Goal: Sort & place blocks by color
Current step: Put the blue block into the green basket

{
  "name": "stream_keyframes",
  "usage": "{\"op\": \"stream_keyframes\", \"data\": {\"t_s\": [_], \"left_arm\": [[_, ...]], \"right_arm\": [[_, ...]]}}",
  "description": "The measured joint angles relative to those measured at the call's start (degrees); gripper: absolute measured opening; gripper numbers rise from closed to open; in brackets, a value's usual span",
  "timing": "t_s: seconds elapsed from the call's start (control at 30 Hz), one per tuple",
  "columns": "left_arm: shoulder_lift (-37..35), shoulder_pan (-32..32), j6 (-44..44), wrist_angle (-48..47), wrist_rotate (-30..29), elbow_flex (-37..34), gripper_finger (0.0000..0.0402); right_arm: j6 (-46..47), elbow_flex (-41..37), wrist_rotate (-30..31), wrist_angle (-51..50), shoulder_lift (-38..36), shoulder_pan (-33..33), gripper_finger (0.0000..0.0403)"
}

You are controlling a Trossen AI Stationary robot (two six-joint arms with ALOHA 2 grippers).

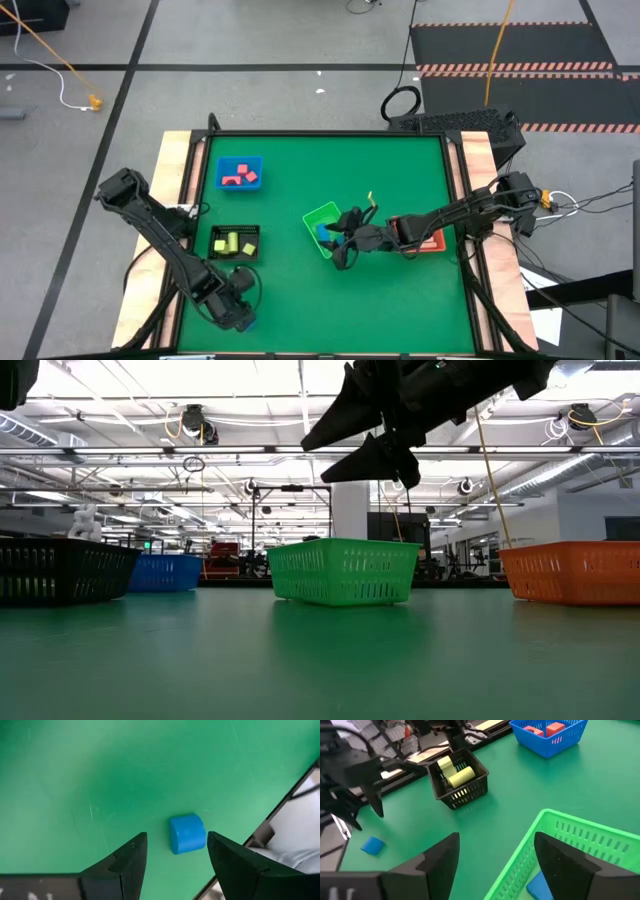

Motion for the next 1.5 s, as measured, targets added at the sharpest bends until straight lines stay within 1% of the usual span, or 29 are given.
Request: {"op": "stream_keyframes", "data": {"t_s": [0.17, 0.3, 0.43, 0.7, 0.87, 0.97, 1.1, 1.2, 1.27, 1.37, 1.43, 1.5], "left_arm": [[1.71, -0.4, -7.55, 0.59, -0.04, 0.0, 0.0209], [4.88, -1.49, -11.08, 5.31, 0.19, 0.0, 0.021], [6.62, -1.89, -11.81, 9.15, -0.09, 0.06, 0.021], [11.09, -3.34, -13.02, 9.71, -0.54, 0.04, 0.0209], [11.72, -3.28, -12.39, 10.43, -0.58, 0.11, 0.0208], [11.46, -3.06, -12.28, 9.19, -0.22, 0.11, 0.0188], [11.26, -3.02, -10.09, 7.16, -0.28, 0.22, 0.0131], [10.86, -2.89, -7.12, 6.84, -0.14, 0.17, 0.013], [9.89, -2.28, -4.78, 6.17, -0.02, -0.01, 0.013], [6.7, -0.73, -0.4, 5.62, -1.0, -0.17, 0.013], [4.23, 0.56, 2.93, 5.48, -3.61, -0.04, 0.013], [2.11, 2.0, 7.32, 5.3, -7.62, -0.06, 0.013]], "right_arm": [[-2.53, 0.0, 0.02, -0.04, 0.0, 0.0, 0.0251], [-2.88, 0.0, -0.07, -0.06, 0.0, 0.0, 0.0251], [-3.85, 0.0, -0.04, -0.06, 0.0, 0.0, 0.0251], [-3.76, 0.0, -0.09, -0.06, 0.0, 0.17, 0.0251], [-3.75, 0.0, -0.07, -0.06, 0.0, 0.17, 0.0251], [-3.73, 0.0, -0.07, -0.08, 0.0, 0.28, 0.0251], [-3.73, 0.0, -0.11, -0.08, 0.0, 0.31, 0.0251], [-2.7, 0.0, -0.53, -0.08, -0.02, 0.42, 0.0251], [-0.1, 0.0, -3.91, -0.08, -0.02, 0.42, 0.0251], [4.94, 0.0, -11.71, -0.1, -0.02, 0.44, 0.0251], [8.06, 0.0, -16.63, -0.1, -0.02, 0.5, 0.0251], [10.66, 0.0, -19.45, -0.07, -0.02, 0.99, 0.0251]]}}
